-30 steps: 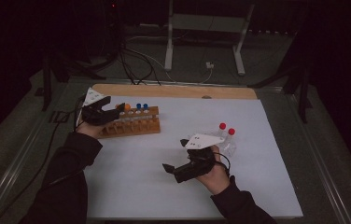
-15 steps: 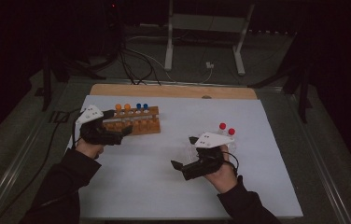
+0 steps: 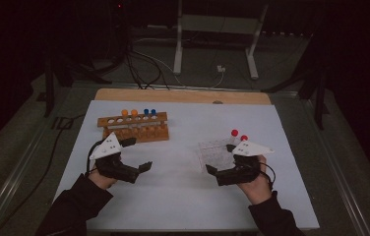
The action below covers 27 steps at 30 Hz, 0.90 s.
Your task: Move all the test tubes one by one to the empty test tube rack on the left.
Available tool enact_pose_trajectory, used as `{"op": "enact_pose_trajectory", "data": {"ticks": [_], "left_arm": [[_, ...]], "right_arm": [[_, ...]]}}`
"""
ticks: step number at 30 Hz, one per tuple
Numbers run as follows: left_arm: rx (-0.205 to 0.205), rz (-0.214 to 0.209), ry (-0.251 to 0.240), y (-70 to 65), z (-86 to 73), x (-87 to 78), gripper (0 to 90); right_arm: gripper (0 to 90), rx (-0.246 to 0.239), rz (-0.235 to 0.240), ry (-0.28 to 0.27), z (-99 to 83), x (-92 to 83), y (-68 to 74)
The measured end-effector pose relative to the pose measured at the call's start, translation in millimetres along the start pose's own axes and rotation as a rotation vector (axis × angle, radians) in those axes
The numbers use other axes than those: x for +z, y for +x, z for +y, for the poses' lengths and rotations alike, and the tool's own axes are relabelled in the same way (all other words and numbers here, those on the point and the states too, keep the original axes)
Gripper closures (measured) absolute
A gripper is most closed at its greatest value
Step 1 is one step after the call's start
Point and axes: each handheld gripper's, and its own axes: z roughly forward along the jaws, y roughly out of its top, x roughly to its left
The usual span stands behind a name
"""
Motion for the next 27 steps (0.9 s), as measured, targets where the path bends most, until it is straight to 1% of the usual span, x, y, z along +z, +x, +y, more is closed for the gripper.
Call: {"op": "enact_pose_trajectory", "data": {"ticks": [2,3,5,7,8,9,10,11,13,15,16,18,19,20,22,23,24,25,27], "left_arm": [[0.006,0.005,-0.002,-1.6,-1.0,0.4,0.6],[0.007,-0.001,-0.003,-1.8,-1.6,0.6,0.6],[0.008,0.002,-0.001,-2.7,-2.8,0.8,0.6],[0.01,0.001,-0.003,-3.2,-4.1,0.8,0.6],[0.014,0.005,0.002,-3.4,-4.8,0.7,0.6],[0.014,0.004,0.002,-3.5,-5.5,0.6,0.6],[0.009,0.004,0.001,-3.2,-6.2,0.4,0.6],[0.008,0.005,0.003,-2.9,-6.7,0.4,0.6],[0.003,0.006,0.001,-2.3,-7.4,0.1,0.6],[0.001,0.005,0.0,-2.0,-7.6,-0.2,0.6],[0.003,0.007,0.0,-2.3,-7.5,-0.4,0.6],[0.001,0.0,-0.001,-2.6,-7.3,-0.6,0.6],[0.002,0.0,-0.001,-2.8,-7.1,-0.6,0.6],[0.005,0.0,0.0,-3.0,-7.0,-0.5,0.6],[0.008,0.0,0.001,-2.7,-6.9,-0.3,0.6],[0.01,0.0,-0.001,-2.5,-7.2,-0.3,0.6],[0.007,-0.004,-0.001,-2.2,-7.4,-0.2,0.6],[0.008,-0.001,0.001,-2.2,-7.6,-0.1,0.6],[0.006,-0.004,0.001,-2.3,-7.7,0.2,0.6]], "right_arm": [[0.0,0.008,-0.034,0.001,-5.1,-5.0,-7.1],[0.0,0.009,-0.06,-0.002,-7.5,-7.0,-10.0],[0.0,0.008,-0.1,0.002,-11.2,-9.9,-16.2],[0.0,0.016,-0.127,0.002,-14.2,-12.5,-22.3],[0.0,0.014,-0.15,0.004,-15.3,-13.7,-25.3],[0.0,0.022,-0.168,0.005,-16.5,-15.0,-28.5],[0.0,0.032,-0.172,0.005,-17.6,-16.2,-32.4],[0.0,0.037,-0.186,0.006,-18.9,-17.4,-35.7],[2.8,0.049,-0.219,-0.002,-21.8,-19.1,-41.9],[3.2,0.068,-0.244,0.016,-24.0,-17.8,-49.3],[5.7,0.078,-0.245,0.018,-25.6,-17.2,-52.9],[10.7,0.1,-0.269,0.02,-28.6,-16.1,-58.6],[16.3,0.108,-0.272,0.025,-29.6,-15.4,-61.2],[19.7,0.115,-0.273,0.03,-30.5,-14.6,-63.5],[21.9,0.126,-0.283,0.041,-31.9,-11.9,-66.7],[27.8,0.13,-0.286,0.05,-32.4,-10.5,-68.2],[34.2,0.132,-0.277,0.054,-33.1,-9.7,-69.8],[37.1,0.136,-0.273,0.054,-33.5,-8.9,-71.0],[45.9,0.142,-0.278,0.067,-33.8,-6.3,-74.0]]}}
